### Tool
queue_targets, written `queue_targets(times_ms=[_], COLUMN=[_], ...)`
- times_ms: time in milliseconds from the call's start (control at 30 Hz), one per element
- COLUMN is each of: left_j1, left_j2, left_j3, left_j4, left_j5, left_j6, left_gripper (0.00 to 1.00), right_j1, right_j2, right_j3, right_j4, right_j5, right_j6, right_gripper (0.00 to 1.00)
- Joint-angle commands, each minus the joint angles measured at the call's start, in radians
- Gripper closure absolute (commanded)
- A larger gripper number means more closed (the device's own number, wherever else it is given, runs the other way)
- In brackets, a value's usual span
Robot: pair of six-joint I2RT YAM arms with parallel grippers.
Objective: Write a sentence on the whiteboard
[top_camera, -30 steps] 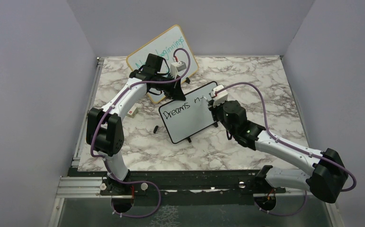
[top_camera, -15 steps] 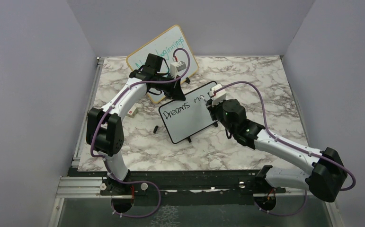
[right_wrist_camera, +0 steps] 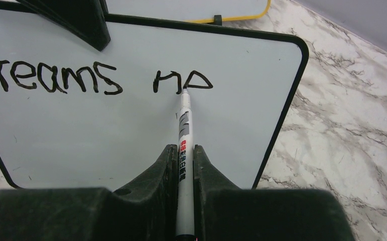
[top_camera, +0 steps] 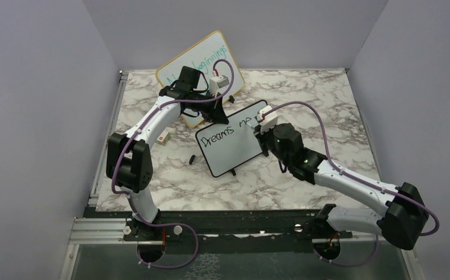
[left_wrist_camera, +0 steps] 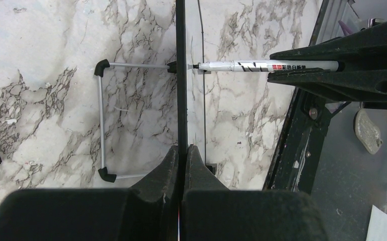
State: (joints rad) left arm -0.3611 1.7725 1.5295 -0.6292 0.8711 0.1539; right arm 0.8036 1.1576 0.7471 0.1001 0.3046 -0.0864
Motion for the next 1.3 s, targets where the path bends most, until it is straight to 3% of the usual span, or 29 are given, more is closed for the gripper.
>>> queue_targets(times_ms=[0,433,1267], left_j1=[0.002,0.002,0.002], left_j2=[-0.005,0.001,0.045], left_j3=[-0.025,-0.025,-0.031], left_j4=[-0.034,-0.035,-0.035], left_j5=[-0.028,-0.025,-0.067], left_j6=[0.032,0.032,0.032], left_gripper=[1.0,1.0,1.0], right_j1=[0.003,0.002,-0.023], right_j2=[-0.01,-0.029,-0.044], right_j3=[-0.007,-0.021,-0.04], right_j4=[-0.057,-0.054,0.061], right_j5=[0.008,0.106,0.101], right_j6=[0.011,0.025,0.019], right_gripper=[1.0,1.0,1.0])
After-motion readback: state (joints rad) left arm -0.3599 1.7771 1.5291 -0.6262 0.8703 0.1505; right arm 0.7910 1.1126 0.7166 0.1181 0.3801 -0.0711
